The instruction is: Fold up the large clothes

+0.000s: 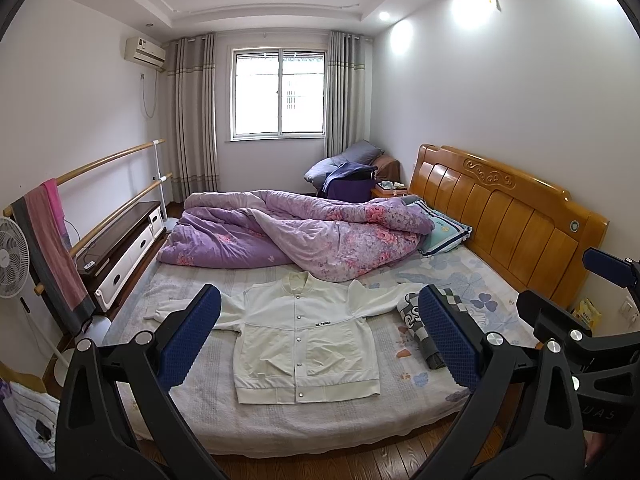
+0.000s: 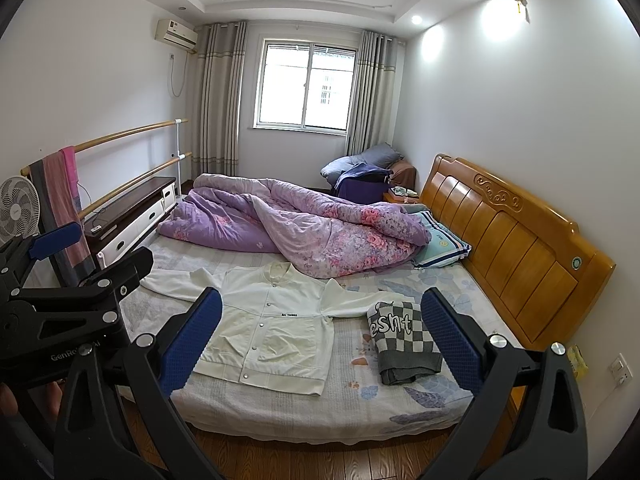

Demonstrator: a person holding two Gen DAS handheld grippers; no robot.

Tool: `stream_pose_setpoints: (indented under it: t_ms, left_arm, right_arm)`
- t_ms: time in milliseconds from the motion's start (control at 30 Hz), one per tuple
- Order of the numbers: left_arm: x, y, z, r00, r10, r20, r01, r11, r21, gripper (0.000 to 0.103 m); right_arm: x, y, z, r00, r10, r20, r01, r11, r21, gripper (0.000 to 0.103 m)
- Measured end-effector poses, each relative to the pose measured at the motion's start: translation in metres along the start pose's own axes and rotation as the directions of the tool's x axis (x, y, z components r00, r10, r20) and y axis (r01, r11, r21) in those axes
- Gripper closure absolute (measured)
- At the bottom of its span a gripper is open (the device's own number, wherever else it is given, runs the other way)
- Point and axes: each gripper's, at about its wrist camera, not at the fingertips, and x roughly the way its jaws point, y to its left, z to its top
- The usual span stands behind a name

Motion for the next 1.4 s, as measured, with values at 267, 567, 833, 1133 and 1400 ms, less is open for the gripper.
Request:
stream_pose_setpoints:
  t_ms: [267, 567, 833, 1133, 1400]
  left_arm:
    - [0.007, 0.000, -0.001, 1.000, -0.001, -0.001, 0.001, 1.000, 0.004, 0.005]
    - [0.009, 0.001, -0.002, 1.000, -0.002, -0.003, 0.002, 1.000, 0.005, 0.005]
    - [0.019, 0.004, -0.012, 1.000, -0.006, -0.012, 0.006, 1.000, 0.006, 0.005]
    - [0.032, 0.010, -0.024, 1.000, -0.020, -0.024, 0.021, 1.000, 0.014, 0.005]
    - [0.042, 0.021, -0.027, 0.998, -0.034, -0.050, 0.035, 0.999, 0.029, 0.005]
  right_arm:
    - [0.006, 0.004, -0.001, 1.000, 0.000, -0.009, 0.000, 1.000, 0.002, 0.007]
    - [0.006, 0.004, 0.000, 1.000, -0.002, -0.010, 0.002, 1.000, 0.002, 0.007]
    - [0.011, 0.009, -0.002, 1.000, -0.004, -0.020, 0.004, 1.000, 0.004, 0.007]
    - [0.017, 0.019, -0.001, 0.999, -0.018, -0.037, 0.018, 1.000, 0.010, 0.007]
    - [0.027, 0.032, -0.001, 0.998, -0.028, -0.065, 0.029, 0.999, 0.022, 0.007]
